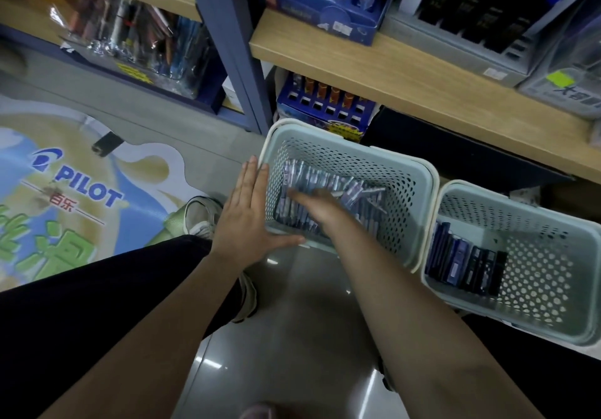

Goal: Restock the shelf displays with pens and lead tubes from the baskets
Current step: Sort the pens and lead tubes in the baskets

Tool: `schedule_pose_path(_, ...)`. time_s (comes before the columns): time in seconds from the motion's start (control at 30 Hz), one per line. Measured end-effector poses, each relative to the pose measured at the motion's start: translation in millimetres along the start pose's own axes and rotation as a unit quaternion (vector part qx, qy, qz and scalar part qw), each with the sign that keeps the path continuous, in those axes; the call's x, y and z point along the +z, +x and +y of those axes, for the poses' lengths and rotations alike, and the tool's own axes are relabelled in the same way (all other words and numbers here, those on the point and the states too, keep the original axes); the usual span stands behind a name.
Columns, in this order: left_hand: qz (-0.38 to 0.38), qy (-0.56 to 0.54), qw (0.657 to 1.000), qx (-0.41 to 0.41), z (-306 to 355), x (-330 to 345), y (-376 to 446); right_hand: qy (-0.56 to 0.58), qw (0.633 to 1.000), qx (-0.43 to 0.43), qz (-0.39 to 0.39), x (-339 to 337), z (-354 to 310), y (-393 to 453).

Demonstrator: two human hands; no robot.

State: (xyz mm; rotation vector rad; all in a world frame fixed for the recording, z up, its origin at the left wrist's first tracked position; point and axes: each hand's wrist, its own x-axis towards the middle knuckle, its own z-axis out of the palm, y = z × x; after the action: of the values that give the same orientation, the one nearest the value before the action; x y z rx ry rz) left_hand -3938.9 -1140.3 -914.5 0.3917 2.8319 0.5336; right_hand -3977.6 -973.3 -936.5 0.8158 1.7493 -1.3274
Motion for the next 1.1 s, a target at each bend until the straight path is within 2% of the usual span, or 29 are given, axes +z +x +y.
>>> schedule_pose_path(0.13,0.013,-0.022,1.0,-0.002,1.1,1.5,1.0,0.069,0.997,0.013,0.016,11.1,-4.6,7.9)
schedule_pose_path(0.3,0.041,-0.03,0.999,0.012,-2.3,7.6,2.2,0.073,0.996,0.001,0.042,11.9,-8.3,20.7)
schedule_pose_path(0.47,0.046,-0.04,0.998,0.013,-2.7,10.8,2.9,0.083,0.996,0.016,0.01,10.4,-11.7,24.9)
schedule_pose_path(0.8,0.053,-0.042,0.998,0.019,-2.8,12.7,3.8,0.087,0.995,0.042,0.004,13.4,-21.7,28.1)
schedule_pose_path(1.1,0.058,-0.041,0.997,0.026,-1.6,11.7,3.9,0.082,0.997,0.008,-0.008,13.9,-18.4,28.5)
